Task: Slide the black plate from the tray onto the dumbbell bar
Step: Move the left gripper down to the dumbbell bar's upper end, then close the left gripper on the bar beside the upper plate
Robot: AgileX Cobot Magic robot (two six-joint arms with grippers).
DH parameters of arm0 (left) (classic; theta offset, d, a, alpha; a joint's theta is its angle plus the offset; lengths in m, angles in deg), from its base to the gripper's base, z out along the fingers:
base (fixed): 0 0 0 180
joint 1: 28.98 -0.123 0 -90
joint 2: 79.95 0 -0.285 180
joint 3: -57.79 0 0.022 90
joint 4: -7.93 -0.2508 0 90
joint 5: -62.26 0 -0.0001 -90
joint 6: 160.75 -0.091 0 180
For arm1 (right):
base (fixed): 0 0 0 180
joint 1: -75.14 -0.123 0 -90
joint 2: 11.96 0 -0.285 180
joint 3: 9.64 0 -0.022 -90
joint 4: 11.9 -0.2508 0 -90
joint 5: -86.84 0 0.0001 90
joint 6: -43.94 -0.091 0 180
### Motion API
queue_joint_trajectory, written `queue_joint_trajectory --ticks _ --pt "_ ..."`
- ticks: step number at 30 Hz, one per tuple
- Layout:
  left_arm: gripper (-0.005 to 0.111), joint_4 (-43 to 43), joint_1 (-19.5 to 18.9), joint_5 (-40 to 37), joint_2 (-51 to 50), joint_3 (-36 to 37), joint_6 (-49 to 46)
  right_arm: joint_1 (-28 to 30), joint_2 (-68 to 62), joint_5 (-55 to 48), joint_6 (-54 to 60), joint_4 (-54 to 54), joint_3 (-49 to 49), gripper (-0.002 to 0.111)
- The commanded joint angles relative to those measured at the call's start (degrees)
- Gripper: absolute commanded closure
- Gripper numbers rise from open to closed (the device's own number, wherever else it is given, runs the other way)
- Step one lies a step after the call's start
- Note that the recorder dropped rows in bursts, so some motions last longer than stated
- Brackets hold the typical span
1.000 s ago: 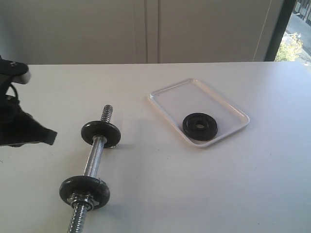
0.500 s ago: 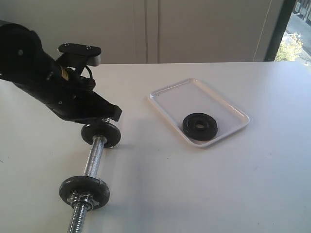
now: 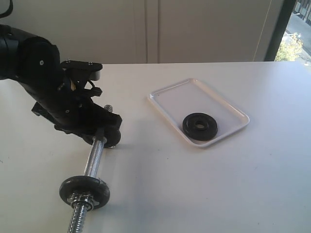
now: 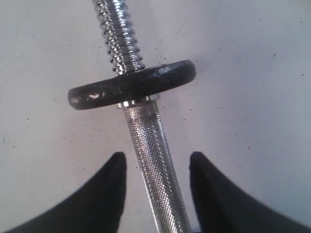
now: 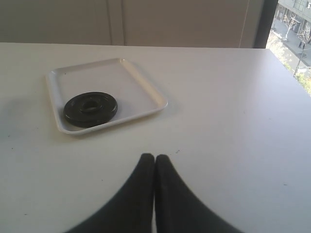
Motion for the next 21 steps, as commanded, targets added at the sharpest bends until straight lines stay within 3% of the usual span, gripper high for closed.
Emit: queue_joint_trajectory --ticks 1,21 --pt "0.036 -1.7 0.4 -0.7 -0.4 -0.3 2.5 -0.2 0.3 0.5 -0.1 0.5 0.1 0.108" --pt "0.034 -1.6 0.4 4.1 -10.1 -0.3 5.5 -0.2 0.3 0.5 -0.1 0.5 0.1 0.108"
